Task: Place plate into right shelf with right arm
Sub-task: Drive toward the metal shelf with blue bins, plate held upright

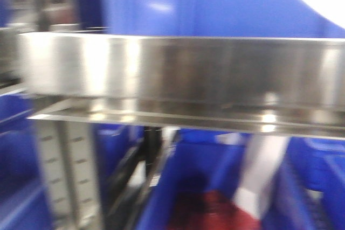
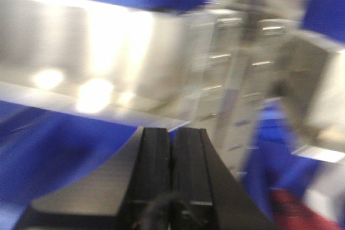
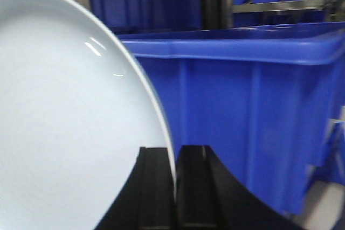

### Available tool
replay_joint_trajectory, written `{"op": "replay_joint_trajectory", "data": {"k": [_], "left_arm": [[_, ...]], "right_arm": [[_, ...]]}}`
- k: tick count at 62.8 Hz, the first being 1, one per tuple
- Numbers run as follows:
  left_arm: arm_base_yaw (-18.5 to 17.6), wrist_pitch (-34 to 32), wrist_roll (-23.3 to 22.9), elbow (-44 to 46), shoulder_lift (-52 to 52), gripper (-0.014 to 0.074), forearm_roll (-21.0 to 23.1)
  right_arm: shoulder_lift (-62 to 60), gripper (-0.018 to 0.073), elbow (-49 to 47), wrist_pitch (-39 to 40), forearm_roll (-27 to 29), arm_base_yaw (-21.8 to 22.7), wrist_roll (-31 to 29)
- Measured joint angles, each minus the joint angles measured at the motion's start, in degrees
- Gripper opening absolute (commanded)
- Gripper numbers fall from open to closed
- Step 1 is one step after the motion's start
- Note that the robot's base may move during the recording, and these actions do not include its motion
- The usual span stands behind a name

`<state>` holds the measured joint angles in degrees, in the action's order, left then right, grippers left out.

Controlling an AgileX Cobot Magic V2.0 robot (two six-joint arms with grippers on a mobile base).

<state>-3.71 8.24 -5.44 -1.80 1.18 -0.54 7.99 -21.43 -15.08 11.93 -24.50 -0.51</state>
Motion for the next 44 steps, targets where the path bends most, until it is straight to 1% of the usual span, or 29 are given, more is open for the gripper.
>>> {"op": "replay_joint_trajectory", "data": {"k": [44], "left_arm": [[0.0, 0.0, 0.0, 0.0, 0.0, -0.0047, 0.0]], "right_arm": [[0.0, 0.0056, 0.0, 0.0, 0.0, 0.0, 0.0]]}}
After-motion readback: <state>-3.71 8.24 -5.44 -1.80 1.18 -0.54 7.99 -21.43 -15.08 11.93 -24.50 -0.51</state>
